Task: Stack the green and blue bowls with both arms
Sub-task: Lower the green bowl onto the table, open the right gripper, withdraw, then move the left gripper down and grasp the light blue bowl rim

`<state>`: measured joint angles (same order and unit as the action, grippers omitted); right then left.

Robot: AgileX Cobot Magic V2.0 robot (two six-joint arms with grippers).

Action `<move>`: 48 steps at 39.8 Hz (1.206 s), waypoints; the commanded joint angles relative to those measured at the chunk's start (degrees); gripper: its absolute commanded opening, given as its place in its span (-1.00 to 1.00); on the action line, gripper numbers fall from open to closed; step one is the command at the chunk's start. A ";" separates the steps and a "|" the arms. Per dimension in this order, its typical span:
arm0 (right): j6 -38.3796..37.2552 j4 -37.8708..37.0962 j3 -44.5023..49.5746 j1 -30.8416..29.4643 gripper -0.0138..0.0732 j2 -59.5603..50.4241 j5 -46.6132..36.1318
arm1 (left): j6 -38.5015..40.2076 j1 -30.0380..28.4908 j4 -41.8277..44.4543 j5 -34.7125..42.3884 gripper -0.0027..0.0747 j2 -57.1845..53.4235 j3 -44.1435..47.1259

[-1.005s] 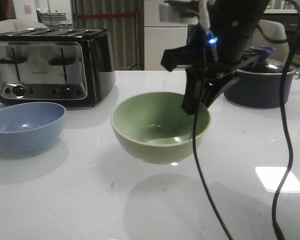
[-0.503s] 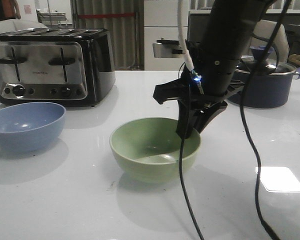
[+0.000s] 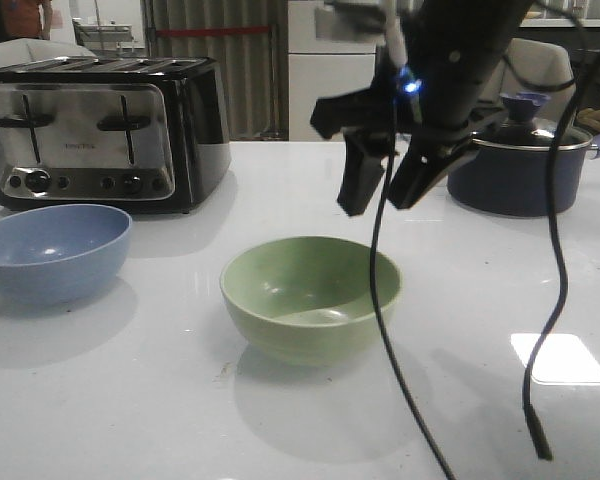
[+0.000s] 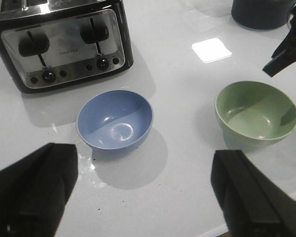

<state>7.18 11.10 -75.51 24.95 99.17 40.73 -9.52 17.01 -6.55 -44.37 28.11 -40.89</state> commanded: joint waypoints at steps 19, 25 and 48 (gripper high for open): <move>2.99 -0.02 23.45 -0.03 0.31 -42.80 0.13 | 0.00 0.54 -0.75 4.62 0.63 0.57 -1.69; 2.99 -0.27 27.35 -0.09 0.31 -52.51 4.59 | 0.00 0.54 -0.89 4.62 0.63 0.57 -1.69; 2.99 -0.21 30.72 -0.09 0.31 -64.73 12.77 | 0.37 0.54 -0.89 4.62 0.63 0.86 -1.69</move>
<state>9.64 10.76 -43.33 24.95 34.44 56.76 -9.52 17.01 -6.65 -44.37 28.17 -40.89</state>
